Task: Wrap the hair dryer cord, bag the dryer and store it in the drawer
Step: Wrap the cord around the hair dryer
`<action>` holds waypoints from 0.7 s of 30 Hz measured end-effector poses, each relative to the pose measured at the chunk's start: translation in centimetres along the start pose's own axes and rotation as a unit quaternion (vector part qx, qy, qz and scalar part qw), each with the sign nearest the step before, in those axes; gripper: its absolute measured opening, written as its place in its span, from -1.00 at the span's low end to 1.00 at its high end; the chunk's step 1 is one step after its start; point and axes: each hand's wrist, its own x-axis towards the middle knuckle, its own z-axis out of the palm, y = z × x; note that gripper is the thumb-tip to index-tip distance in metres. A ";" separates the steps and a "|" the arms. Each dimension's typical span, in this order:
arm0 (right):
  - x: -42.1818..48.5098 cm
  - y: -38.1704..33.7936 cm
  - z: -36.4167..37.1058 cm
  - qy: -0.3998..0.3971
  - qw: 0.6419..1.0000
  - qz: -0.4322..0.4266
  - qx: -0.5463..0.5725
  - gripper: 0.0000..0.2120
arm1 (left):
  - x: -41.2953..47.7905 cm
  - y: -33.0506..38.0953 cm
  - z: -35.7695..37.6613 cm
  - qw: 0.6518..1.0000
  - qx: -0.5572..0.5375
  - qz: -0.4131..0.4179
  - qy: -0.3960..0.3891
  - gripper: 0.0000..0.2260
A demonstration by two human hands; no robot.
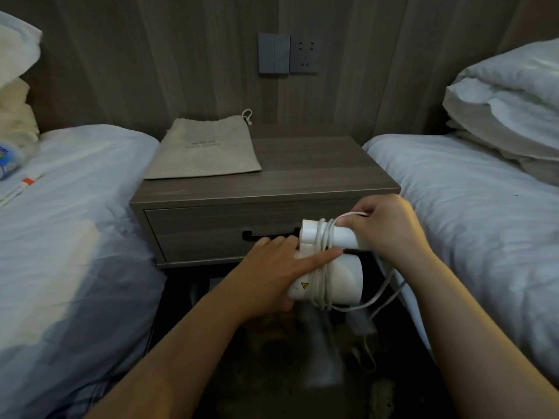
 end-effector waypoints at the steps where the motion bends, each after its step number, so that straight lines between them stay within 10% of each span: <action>1: 0.1 0.1 0.2 0.016 1.000 0.013 0.007 -0.80 | 0.0 -0.1 0.1 1.000 -0.008 -0.005 -0.005 -0.18; 6: 0.5 0.5 0.4 0.032 0.999 0.029 0.004 -0.53 | -0.1 -1.3 0.0 1.000 -0.004 -0.013 0.003 -0.21; 12: 1.7 4.7 -2.3 -0.222 0.953 0.012 0.205 -0.78 | -0.3 -1.9 0.6 1.000 -0.023 0.007 -0.005 -0.20; 17: 2.7 7.2 -0.6 -0.159 0.958 0.037 0.234 -0.74 | -0.4 -1.2 0.5 0.989 -0.136 -0.023 -0.054 -0.18; 21: 2.9 8.1 0.6 -0.152 0.897 0.151 0.386 -0.76 | -0.5 -0.9 0.5 0.960 -0.265 -0.060 -0.072 -0.11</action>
